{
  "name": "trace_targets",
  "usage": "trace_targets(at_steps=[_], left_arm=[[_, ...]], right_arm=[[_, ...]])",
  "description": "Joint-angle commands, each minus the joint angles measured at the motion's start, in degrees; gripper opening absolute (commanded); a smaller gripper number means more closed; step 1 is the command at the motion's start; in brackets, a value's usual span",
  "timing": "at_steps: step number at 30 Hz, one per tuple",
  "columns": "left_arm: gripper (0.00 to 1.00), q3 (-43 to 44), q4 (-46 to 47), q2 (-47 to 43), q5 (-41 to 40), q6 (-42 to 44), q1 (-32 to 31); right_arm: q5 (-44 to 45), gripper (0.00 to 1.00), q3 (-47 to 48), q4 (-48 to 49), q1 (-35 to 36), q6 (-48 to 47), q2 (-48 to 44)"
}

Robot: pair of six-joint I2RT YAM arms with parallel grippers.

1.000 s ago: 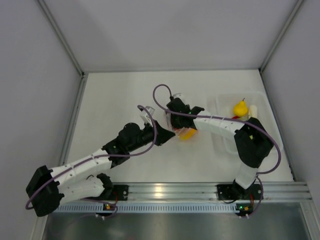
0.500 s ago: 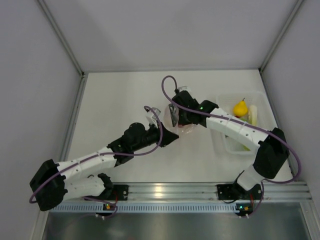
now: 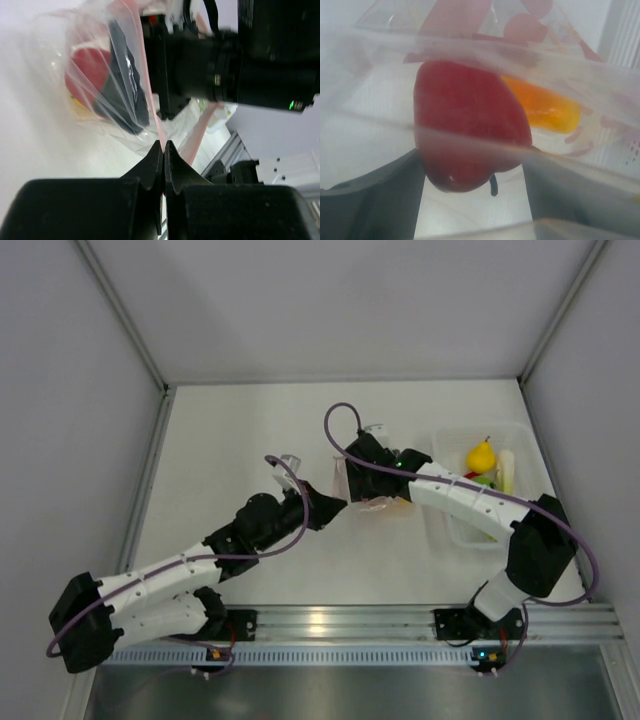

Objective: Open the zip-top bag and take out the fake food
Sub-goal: Pick up the fake vegetable from the zipper food storage bag.

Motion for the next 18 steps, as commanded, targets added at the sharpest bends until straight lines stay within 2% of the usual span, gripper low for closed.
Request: trace_targets(at_steps=[1,5,8,11,18], left_arm=[[0.00,-0.92,0.31,-2.39,-11.13,-5.11,-0.10],[0.00,-0.04,0.40,-0.72,-14.04,-5.92,-0.10],[0.00,1.36,0.40,2.09,-12.29,-5.39,-0.10],[0.00,3.64,0.66,5.69,-7.28,-3.55,-0.36],[0.00,5.58,4.26,6.93,-6.57,2.35,-6.86]], right_arm=[[2.18,0.06,-1.22,2.66,2.32,1.60,-3.18],[2.97,0.05,-2.19,2.92,4.70,1.51,-3.97],[3.31,0.06,-3.07,4.24,6.02,1.78,-6.25],[5.16,0.05,-2.29,4.60,6.81,1.60,-7.40],[8.59,0.06,2.19,2.85,6.29,3.17,-4.15]])
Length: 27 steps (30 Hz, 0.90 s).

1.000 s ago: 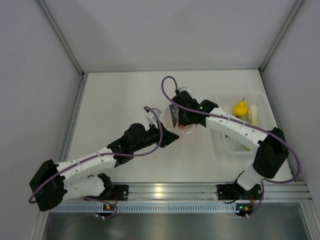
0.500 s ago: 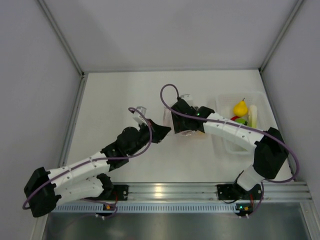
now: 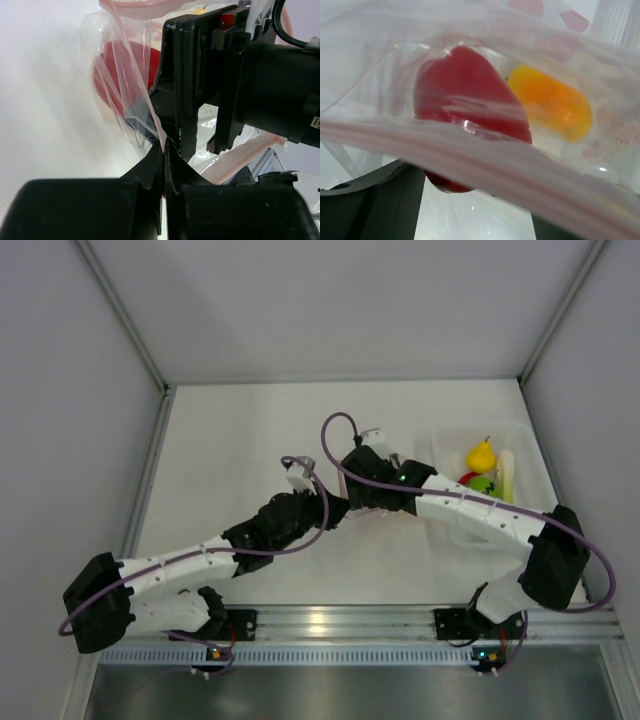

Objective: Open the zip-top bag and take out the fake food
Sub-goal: Pick up the fake vegetable from the zipper food storage bag.

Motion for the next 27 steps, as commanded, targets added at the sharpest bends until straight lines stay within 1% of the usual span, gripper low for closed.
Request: trace_targets(at_steps=[1,6,9,16,21,27], left_arm=[[0.00,2.96,4.70,-0.48,2.65,2.90,-3.58],[0.00,1.47,4.61,-0.13,2.39,2.37,-3.67],[0.00,2.08,4.79,0.66,1.52,3.86,-4.81],[0.00,5.25,4.79,0.31,-1.12,5.79,-7.01],[0.00,6.30,4.70,0.48,-2.45,7.99,-8.42],[0.00,5.78,4.61,2.59,-4.11,7.99,-10.00]], right_arm=[[4.26,0.05,5.02,2.87,0.27,2.81,0.62],[6.20,0.04,4.85,4.70,-0.17,6.06,-2.45],[7.78,0.04,5.28,5.06,-0.26,7.82,-3.60],[9.98,0.02,7.92,0.93,-0.17,9.84,3.68],[13.75,0.02,8.88,-1.62,-0.26,11.78,4.92],[17.45,0.00,11.17,-5.04,-1.14,10.55,3.69]])
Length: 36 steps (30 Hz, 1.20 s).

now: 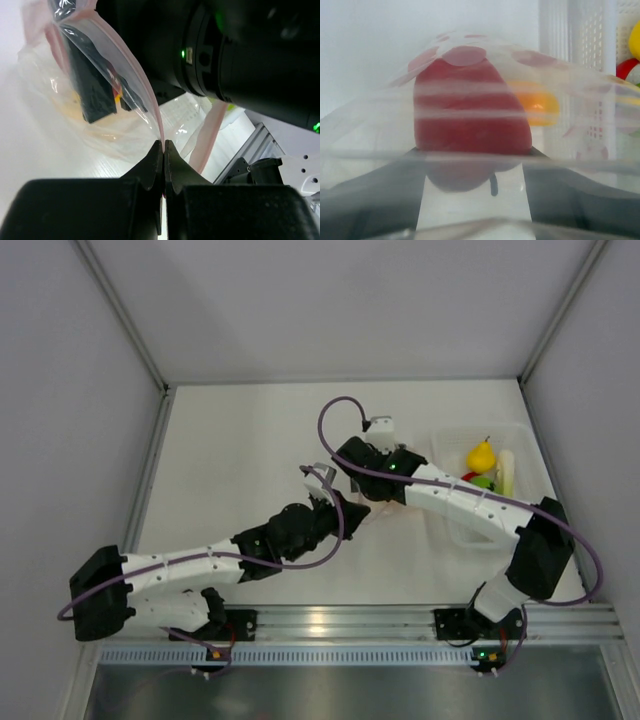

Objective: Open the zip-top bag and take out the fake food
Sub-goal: Pick up the fake vegetable from the zipper food storage bag.

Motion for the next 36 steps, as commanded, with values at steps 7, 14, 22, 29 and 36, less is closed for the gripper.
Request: trace_targets(at_steps=[7,14,22,29,36], left_arm=[[0.00,2.74,1.29,1.59,-1.39,-0.90,-1.81],[0.00,3.45,-1.01,2.91,-9.40,-3.35,-2.77],[0.00,-3.93,-2.93,-1.39,-21.86,-10.21,-3.30],[0.00,-7.63,-5.75,-2.63,-29.52,-14.18,-3.30],[0.00,-7.20,-6.10,-2.80,-28.13,-14.36,-3.30]], right_arm=[[1.85,0.00,5.91,-0.16,-0.46,0.91,1.23],[-0.72,0.00,5.65,-1.48,-0.37,1.96,-1.30],[-0.53,0.00,2.41,-4.82,-4.32,0.21,-7.45],[-3.70,0.00,-2.87,-3.06,-9.32,-2.16,-13.09],[-8.62,0.00,-6.12,1.93,-10.74,-5.50,-14.85]])
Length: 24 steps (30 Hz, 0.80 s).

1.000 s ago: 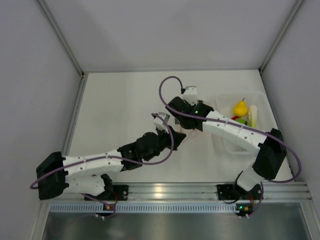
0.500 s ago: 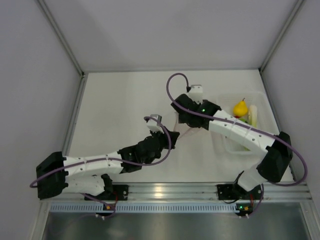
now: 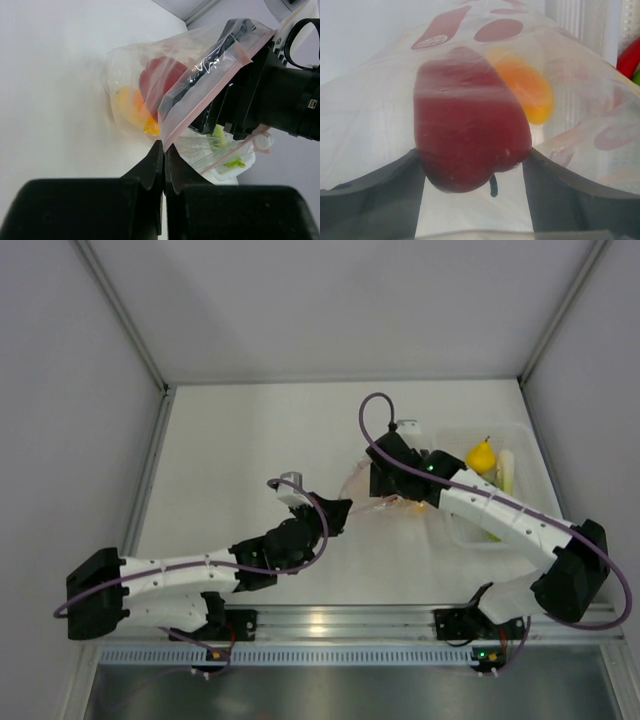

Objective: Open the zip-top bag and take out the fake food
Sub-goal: Pick up the fake vegetable from the zipper food storage bag.

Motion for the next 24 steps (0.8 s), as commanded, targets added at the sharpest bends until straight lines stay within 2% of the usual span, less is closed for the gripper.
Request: trace_targets(at_steps=[1,7,13,18,24], left_arm=[[0.00,-1.12,-8.86,-0.33,-5.28,3.80,0.46],[0.00,5.74,-9.03,1.34,-6.32,10.05,0.54],[0.00,8.90,-9.12,3.18,-4.67,12.25,1.86],[0.00,11.46,-7.03,6.08,2.78,15.94,1.86],[0.00,11.11,-5.52,5.38,5.53,17.35,1.69]], right_arm=[[1.24,0.00,-0.99,4.35,-3.42,-4.48,-4.16],[-2.03,0.00,-1.34,7.43,2.03,-7.30,-2.31],[-4.40,0.00,-1.08,9.89,5.54,-8.79,-2.93],[-0.12,0.00,4.09,7.28,10.38,-6.25,1.71],[3.69,0.00,7.53,5.15,10.82,-0.88,4.36]])
